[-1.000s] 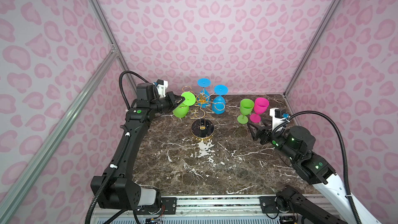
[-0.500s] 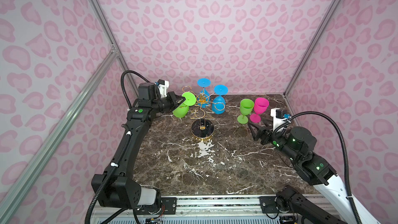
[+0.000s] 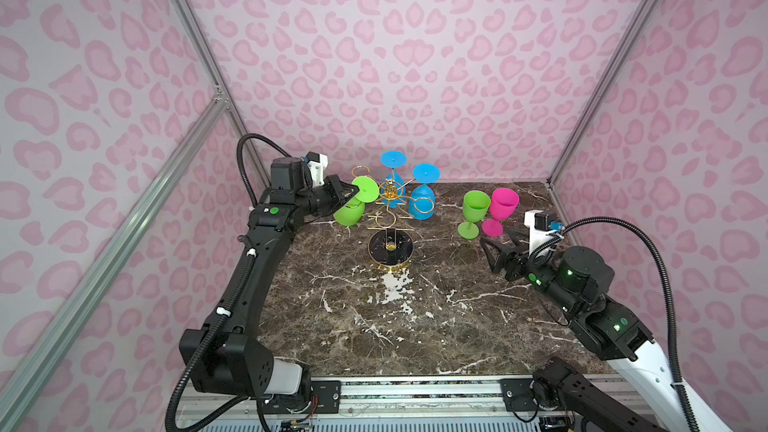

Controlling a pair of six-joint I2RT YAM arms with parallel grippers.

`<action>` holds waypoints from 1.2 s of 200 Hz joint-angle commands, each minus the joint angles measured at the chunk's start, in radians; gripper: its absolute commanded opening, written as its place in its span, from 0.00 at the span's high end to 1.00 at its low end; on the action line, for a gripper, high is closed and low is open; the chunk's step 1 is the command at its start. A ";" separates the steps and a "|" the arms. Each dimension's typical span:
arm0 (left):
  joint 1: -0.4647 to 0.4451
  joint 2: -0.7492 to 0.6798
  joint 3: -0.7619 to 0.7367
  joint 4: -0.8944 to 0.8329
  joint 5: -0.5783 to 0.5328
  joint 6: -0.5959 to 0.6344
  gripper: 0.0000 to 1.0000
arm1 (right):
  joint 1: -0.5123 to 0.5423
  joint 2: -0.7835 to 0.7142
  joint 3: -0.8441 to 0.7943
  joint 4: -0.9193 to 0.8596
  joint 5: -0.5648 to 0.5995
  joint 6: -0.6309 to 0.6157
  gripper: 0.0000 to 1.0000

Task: Take the wine glass off the wine glass rack
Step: 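Draw the green glass back toward the robot with the left gripper, clearing the rack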

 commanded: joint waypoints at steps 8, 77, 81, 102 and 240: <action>0.000 0.003 0.018 0.032 -0.022 0.005 0.98 | 0.000 -0.006 -0.011 -0.002 0.008 -0.005 0.13; 0.005 0.007 0.014 0.051 -0.040 -0.003 0.98 | 0.001 -0.017 -0.014 -0.009 0.014 -0.005 0.13; 0.007 0.006 0.013 0.051 -0.041 -0.003 0.98 | 0.000 -0.018 -0.014 -0.012 0.014 -0.005 0.13; 0.021 0.002 0.006 0.056 -0.040 -0.007 0.98 | 0.000 -0.021 -0.017 -0.011 0.017 -0.005 0.12; 0.183 -0.109 -0.089 0.093 0.056 -0.039 0.97 | 0.000 -0.007 -0.007 -0.006 0.010 -0.009 0.12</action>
